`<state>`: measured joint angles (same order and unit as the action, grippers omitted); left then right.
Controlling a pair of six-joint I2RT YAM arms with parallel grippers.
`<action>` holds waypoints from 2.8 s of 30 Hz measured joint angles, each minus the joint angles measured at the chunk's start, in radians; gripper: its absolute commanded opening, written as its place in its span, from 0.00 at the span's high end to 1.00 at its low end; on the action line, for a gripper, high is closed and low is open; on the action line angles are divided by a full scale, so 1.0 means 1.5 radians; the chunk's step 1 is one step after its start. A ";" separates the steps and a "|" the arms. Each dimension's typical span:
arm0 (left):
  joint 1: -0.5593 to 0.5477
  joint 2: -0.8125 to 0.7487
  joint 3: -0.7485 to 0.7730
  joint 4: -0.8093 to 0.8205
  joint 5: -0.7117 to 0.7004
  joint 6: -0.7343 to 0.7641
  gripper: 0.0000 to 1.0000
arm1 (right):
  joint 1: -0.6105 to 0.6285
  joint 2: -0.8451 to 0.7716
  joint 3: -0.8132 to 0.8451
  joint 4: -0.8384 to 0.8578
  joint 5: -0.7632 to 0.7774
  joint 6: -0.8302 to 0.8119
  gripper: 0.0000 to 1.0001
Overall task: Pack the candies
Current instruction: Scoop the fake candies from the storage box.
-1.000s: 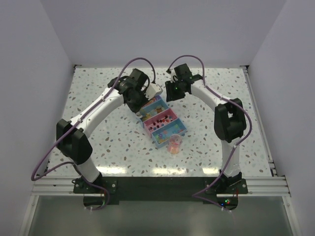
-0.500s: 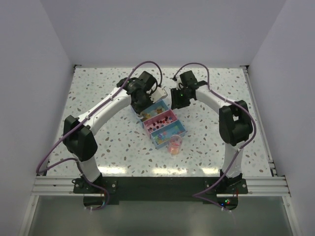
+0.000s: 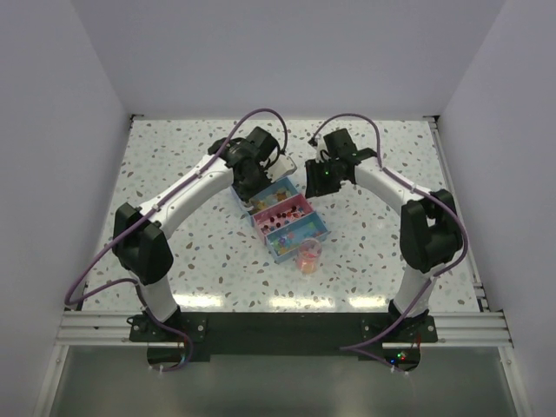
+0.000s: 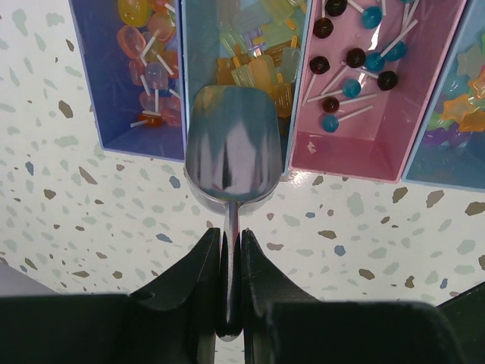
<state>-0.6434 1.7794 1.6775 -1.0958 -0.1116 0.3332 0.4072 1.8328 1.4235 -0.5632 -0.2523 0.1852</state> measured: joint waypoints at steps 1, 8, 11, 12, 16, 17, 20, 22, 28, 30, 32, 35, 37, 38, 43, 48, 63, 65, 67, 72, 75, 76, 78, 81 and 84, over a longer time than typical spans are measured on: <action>0.000 0.001 0.000 0.000 -0.001 0.000 1.00 | 0.001 0.001 -0.007 -0.005 -0.003 -0.002 0.59; -0.001 0.001 0.000 0.000 -0.001 0.000 1.00 | 0.025 0.019 -0.016 -0.008 -0.006 -0.008 0.79; -0.001 0.002 0.000 0.000 -0.001 0.000 1.00 | 0.030 0.023 -0.019 -0.010 -0.001 -0.012 0.97; -0.001 0.003 0.000 0.000 -0.001 0.000 1.00 | 0.031 0.023 -0.019 -0.009 0.000 -0.016 1.00; -0.001 0.005 0.000 -0.001 -0.004 0.000 1.00 | 0.038 0.023 -0.018 -0.009 0.011 -0.025 1.00; -0.001 0.006 0.000 -0.001 -0.004 0.000 1.00 | 0.040 0.023 -0.017 -0.010 0.015 -0.027 1.00; -0.001 0.010 0.002 -0.001 -0.006 0.000 1.00 | 0.045 0.023 -0.017 -0.009 0.018 -0.027 1.00; -0.001 0.014 0.003 0.000 -0.007 0.000 1.00 | 0.046 0.023 -0.017 -0.007 0.018 -0.027 1.00; -0.001 0.009 -0.019 0.037 0.007 0.003 1.00 | 0.049 0.023 -0.017 -0.004 0.018 -0.030 1.00; -0.001 0.000 -0.041 0.066 0.017 0.007 1.00 | 0.052 0.023 -0.017 -0.002 0.019 -0.032 1.00; 0.003 -0.011 -0.064 0.098 0.031 0.008 1.00 | 0.055 0.023 -0.017 0.001 0.023 -0.033 1.00; 0.009 -0.030 -0.115 0.171 0.065 0.012 1.00 | 0.057 0.023 -0.017 0.002 0.027 -0.032 1.00; 0.014 -0.029 -0.145 0.206 0.067 0.013 1.00 | 0.057 0.023 -0.017 0.003 0.032 -0.031 1.00; 0.020 -0.031 -0.159 0.219 0.072 0.013 1.00 | 0.056 0.023 -0.017 0.003 0.035 -0.030 1.00; 0.036 -0.015 -0.226 0.325 0.118 0.012 1.00 | 0.055 0.023 -0.020 0.010 0.036 -0.027 1.00; 0.056 -0.002 -0.281 0.394 0.153 0.004 1.00 | 0.054 0.022 -0.024 0.016 0.035 -0.027 1.00; 0.116 -0.081 -0.439 0.605 0.281 -0.030 1.00 | 0.054 0.017 -0.032 0.026 0.039 -0.031 1.00; 0.124 -0.101 -0.466 0.626 0.292 -0.029 1.00 | 0.057 0.017 -0.032 0.027 0.040 -0.033 1.00; 0.135 -0.123 -0.490 0.636 0.307 -0.028 1.00 | 0.061 0.018 -0.032 0.028 0.040 -0.038 1.00; 0.153 -0.162 -0.530 0.651 0.337 -0.023 1.00 | 0.067 0.018 -0.032 0.029 0.040 -0.050 1.00; 0.160 -0.171 -0.542 0.659 0.348 -0.022 1.00 | 0.069 0.018 -0.031 0.028 0.040 -0.055 1.00; 0.163 -0.173 -0.545 0.663 0.353 -0.023 1.00 | 0.069 0.018 -0.030 0.028 0.041 -0.055 1.00; 0.170 -0.180 -0.553 0.671 0.362 -0.023 1.00 | 0.069 0.018 -0.029 0.027 0.042 -0.056 1.00; 0.183 -0.199 -0.564 0.671 0.378 -0.023 1.00 | 0.070 0.018 -0.028 0.026 0.050 -0.057 1.00; 0.195 -0.217 -0.575 0.675 0.397 -0.023 1.00 | 0.071 0.018 -0.027 0.025 0.053 -0.057 1.00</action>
<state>-0.3515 1.4536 0.8150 -0.0826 0.4839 0.2989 0.5140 1.8603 1.3827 -0.5259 -0.1730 0.0990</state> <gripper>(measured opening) 0.179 0.034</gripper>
